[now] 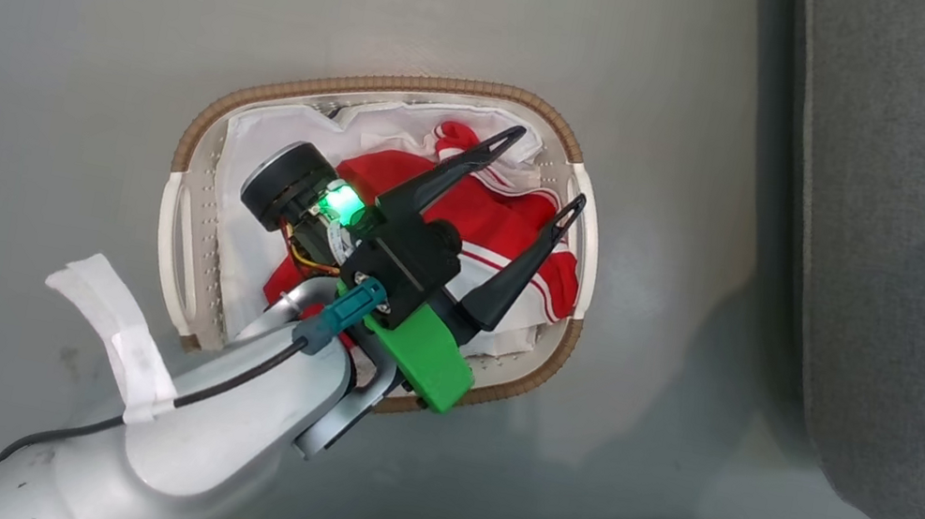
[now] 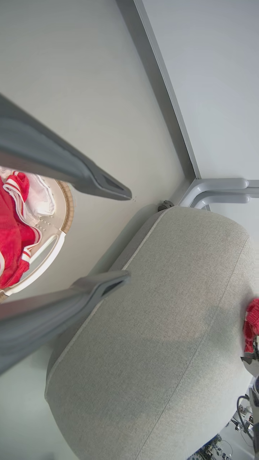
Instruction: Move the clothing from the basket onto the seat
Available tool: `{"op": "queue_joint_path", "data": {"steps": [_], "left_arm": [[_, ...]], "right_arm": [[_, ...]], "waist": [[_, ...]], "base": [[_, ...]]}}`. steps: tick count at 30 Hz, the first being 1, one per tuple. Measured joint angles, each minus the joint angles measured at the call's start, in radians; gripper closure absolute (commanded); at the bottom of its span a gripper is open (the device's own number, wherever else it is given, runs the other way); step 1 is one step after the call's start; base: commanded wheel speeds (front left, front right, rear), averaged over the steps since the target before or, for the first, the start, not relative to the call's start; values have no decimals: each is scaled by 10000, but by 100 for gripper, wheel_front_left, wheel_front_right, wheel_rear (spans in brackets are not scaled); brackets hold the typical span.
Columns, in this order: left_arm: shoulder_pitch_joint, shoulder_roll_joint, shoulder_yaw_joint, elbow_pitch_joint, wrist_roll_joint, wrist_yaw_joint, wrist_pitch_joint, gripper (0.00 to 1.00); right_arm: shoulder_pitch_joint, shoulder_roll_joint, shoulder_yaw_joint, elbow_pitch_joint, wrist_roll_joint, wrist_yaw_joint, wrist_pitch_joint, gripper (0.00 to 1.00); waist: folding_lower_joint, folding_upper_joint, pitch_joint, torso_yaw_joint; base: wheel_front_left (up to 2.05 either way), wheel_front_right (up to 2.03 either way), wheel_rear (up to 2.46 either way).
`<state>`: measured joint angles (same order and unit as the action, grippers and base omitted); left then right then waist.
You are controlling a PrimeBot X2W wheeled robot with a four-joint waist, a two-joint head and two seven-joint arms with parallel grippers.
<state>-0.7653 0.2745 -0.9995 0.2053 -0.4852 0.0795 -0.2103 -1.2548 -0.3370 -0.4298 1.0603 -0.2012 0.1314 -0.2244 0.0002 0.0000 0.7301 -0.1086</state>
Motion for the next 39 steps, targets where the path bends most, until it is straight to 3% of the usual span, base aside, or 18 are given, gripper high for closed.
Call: {"op": "queue_joint_path", "data": {"steps": [21, 29, 39], "left_arm": [[1141, 165, 1112, 523, -863, 401, -474, 0], [2090, -4, 2631, 525, -1001, 571, -539, 0], [4327, -255, 5288, 290, -508, 594, -546, 0]], "right_arm": [[1765, 293, 3308, 428, 1720, 0, -372, 0], [2749, 339, 4144, -1147, 2754, 0, -376, 0], [5313, 1333, 4441, -3547, 3432, -2, -387, 0]], "waist": [[-2, 0, -2299, -466], [-2, 1, -3437, -354], [-2, 1, -4805, 119]], "base": [[0, 0, 0], [0, 0, 0], [0, 0, 0]]}}
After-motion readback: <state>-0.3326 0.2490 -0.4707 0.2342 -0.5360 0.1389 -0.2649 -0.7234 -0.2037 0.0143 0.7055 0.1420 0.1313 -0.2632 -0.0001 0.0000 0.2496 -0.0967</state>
